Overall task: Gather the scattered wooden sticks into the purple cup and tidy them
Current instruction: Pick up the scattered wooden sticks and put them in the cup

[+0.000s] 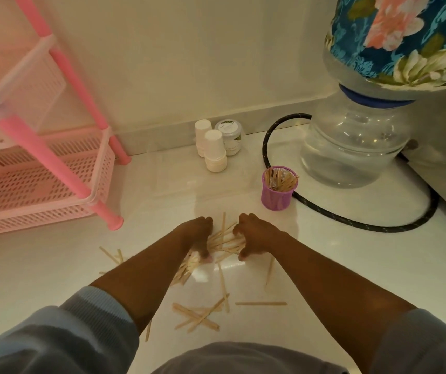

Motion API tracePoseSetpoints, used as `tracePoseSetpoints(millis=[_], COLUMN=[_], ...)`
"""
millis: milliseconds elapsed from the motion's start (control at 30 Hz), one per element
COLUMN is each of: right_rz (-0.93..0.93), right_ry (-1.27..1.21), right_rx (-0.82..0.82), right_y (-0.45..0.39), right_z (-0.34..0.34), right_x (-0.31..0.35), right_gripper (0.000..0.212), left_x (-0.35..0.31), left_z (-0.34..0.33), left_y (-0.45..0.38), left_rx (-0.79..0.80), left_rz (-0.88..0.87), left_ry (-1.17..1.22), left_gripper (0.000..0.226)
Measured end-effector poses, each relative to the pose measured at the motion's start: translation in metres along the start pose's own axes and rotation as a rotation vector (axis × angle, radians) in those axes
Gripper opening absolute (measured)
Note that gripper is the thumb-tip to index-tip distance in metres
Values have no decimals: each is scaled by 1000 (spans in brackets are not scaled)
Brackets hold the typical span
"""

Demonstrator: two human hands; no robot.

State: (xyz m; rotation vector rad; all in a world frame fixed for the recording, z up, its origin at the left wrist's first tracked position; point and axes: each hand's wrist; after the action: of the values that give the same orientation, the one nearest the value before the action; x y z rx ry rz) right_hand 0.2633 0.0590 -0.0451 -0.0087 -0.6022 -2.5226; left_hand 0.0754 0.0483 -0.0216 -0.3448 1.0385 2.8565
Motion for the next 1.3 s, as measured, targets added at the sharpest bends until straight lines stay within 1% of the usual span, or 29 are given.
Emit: tracePoseSetpoints(millis=[67, 100, 133, 200, 233, 267, 333, 367, 433, 533, 667, 733, 833, 933, 1000, 1067, 1200, 1300], right_rz=[1, 21, 40, 58, 64, 73, 125, 166, 238, 290, 276, 244, 199, 175, 179, 182, 173, 154], right_ry=[-63, -48, -28, -7, 6, 45, 180, 229, 278, 335, 360, 334, 289, 306, 304, 276, 242, 227], right_rx=[-18, -23, -32, -59, -88, -129, -195, -205, -160, -90, -111, -112, -125, -142, -141, -135, -82, -33], right_y=[-3, -3, -3, -1, 0, 0, -1, -3, -7, -11, -11, -11, -8, -7, -7, -7, -9, -12], right_z=[-1, 0, 1, 3, 4, 5, 6, 7, 8, 8, 10, 9, 6, 5, 6, 6, 6, 7], right_x=[1, 1, 1, 2, 3, 3, 3, 4, 6, 10, 12, 11, 8, 6, 5, 6, 10, 15], right_gripper=[41, 29, 22, 23, 30, 42, 64, 71, 75, 64, 31, 25, 28, 31, 35, 38, 32, 26], left_x=[2, 3, 4, 7, 10, 13, 17, 18, 19, 20, 22, 26, 38, 49, 55, 58, 62, 61], left_z=[2, 2, 1, 0, 0, -1, -1, 0, -1, -5, -5, -6, -7, -3, -1, 0, -1, -3], left_y=[-1, -2, -2, -2, -3, -3, -1, 0, 1, 0, -1, 1, 4, 11, 15, 18, 19, 20], left_rx=[-11, -21, -33, -55, -63, -62, -55, -56, -72, -105, -128, -142, -155, -109, -68, -51, -91, -136], left_rz=[-43, -62, -77, -97, -102, -103, -92, -84, -81, -81, -58, -43, -46, -45, -26, -9, 22, 35], left_ry=[42, 75, 109, 159, 179, 197, 214, 212, 183, 150, 198, 234, 284, 215, 160, 140, 155, 212], left_gripper=[55, 44, 37, 28, 28, 30, 43, 50, 52, 45, 38, 39, 52, 78, 88, 83, 59, 41])
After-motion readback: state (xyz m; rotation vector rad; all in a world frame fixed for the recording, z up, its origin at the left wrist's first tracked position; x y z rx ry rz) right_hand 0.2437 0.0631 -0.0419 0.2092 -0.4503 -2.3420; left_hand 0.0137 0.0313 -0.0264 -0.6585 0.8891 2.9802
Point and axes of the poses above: each hand's wrist, its own y-axis away from the middle knuckle, its own z-axis out of the back of the hand, x = y × z, and after that the axes turned 12 degrees about y, right-handed
